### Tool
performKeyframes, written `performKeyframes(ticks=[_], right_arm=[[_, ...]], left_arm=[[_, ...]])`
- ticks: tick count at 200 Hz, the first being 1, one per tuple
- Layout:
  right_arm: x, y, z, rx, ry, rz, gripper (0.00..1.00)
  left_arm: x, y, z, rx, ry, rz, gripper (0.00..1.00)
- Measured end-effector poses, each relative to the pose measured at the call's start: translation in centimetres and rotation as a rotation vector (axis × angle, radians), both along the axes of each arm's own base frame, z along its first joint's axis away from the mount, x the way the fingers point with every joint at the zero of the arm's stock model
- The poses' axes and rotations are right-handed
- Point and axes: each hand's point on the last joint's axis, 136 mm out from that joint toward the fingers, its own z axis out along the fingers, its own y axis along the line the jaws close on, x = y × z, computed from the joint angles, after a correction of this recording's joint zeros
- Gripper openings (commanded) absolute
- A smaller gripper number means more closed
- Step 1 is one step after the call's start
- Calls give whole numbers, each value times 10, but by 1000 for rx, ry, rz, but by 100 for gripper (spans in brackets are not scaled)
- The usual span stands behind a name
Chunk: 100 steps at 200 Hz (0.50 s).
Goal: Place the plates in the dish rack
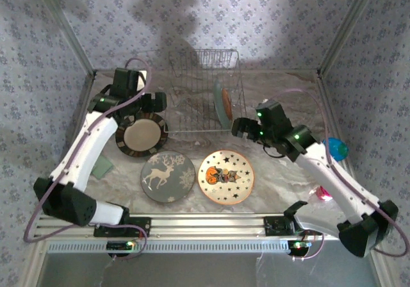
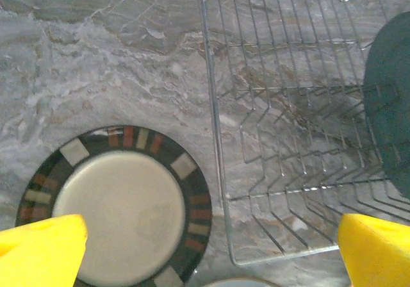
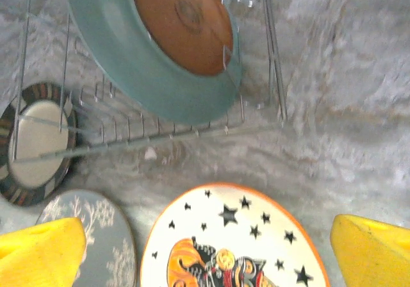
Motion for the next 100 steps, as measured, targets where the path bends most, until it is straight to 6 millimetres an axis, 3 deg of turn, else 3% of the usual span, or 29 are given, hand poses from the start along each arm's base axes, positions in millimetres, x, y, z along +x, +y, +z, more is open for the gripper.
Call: performKeyframes(ticks=[27, 60, 100], right_arm=[[-24, -17, -33, 78, 95, 33, 100], [-53, -8, -69, 165, 219, 125, 100], [-74, -3, -86, 228, 282, 173, 100]], left_arm=[[-50, -11, 0, -45, 18, -39, 99], [-110, -27, -19, -127, 56, -92, 99], [-141, -35, -53, -178, 139, -70, 99]])
